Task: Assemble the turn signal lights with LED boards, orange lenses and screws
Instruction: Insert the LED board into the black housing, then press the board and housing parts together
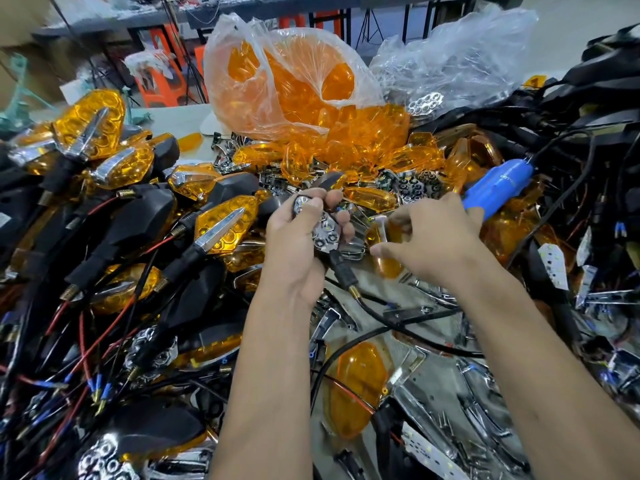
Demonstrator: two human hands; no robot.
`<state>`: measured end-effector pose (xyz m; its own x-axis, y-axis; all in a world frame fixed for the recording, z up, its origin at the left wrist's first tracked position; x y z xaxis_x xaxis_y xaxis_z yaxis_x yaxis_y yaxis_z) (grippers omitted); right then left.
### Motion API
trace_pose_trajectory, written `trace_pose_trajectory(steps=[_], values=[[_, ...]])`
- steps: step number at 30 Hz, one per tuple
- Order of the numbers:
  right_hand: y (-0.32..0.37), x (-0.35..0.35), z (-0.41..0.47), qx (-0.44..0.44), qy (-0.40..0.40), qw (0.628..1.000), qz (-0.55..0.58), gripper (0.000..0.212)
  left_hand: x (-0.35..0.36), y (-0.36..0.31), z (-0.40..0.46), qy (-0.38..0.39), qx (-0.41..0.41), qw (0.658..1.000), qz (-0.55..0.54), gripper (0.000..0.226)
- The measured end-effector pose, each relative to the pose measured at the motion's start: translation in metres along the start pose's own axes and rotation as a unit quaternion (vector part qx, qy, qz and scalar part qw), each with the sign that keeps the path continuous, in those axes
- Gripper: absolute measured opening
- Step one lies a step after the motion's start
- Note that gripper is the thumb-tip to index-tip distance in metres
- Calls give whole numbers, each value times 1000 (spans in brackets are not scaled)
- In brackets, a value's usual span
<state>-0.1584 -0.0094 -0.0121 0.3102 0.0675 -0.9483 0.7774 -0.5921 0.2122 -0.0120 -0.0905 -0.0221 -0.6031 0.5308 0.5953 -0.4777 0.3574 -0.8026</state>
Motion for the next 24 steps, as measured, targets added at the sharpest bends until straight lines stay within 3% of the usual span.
trace_pose_trajectory(steps=[2,4,7,9,12,14,16,18,21,24], values=[[-2,-6,-1,-51,-31,990,130,44,0,1,1,29,-7,999,-12,17],[-7,-10,-3,-105,-65,948,294,38,1,2,1,40,-4,999,-12,18],[-11,-11,-5,-191,-28,814,548,53,2,0,1,43,23,999,3,18],[-10,-12,-7,-243,11,722,648,56,6,-2,1,54,44,997,18,19],[-3,-17,-9,-290,39,632,718,31,9,-2,1,49,62,996,42,21],[5,-15,-11,-296,54,595,745,35,8,-2,1,30,66,995,62,21],[13,-9,-11,-283,40,638,716,43,5,-2,1,24,59,994,92,20],[17,-4,-11,-255,0,725,640,46,4,-1,1,38,41,993,105,17],[15,-4,-11,-241,-87,846,468,49,2,-1,2,44,32,998,38,17],[20,-4,-12,-272,-46,870,408,43,-3,0,3,42,13,999,18,20]])
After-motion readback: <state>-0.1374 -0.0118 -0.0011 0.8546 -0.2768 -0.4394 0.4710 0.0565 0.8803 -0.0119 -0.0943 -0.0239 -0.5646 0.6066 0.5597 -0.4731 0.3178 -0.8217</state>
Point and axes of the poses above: each hand's wrist, its own z-axis towards the middle knuckle, its own x-axis out of the palm, y = z × x, the point moved 4 cm from there along z, towards the middle knuckle, and after that the axes turned 12 degrees about y, right-handed, at the moved point
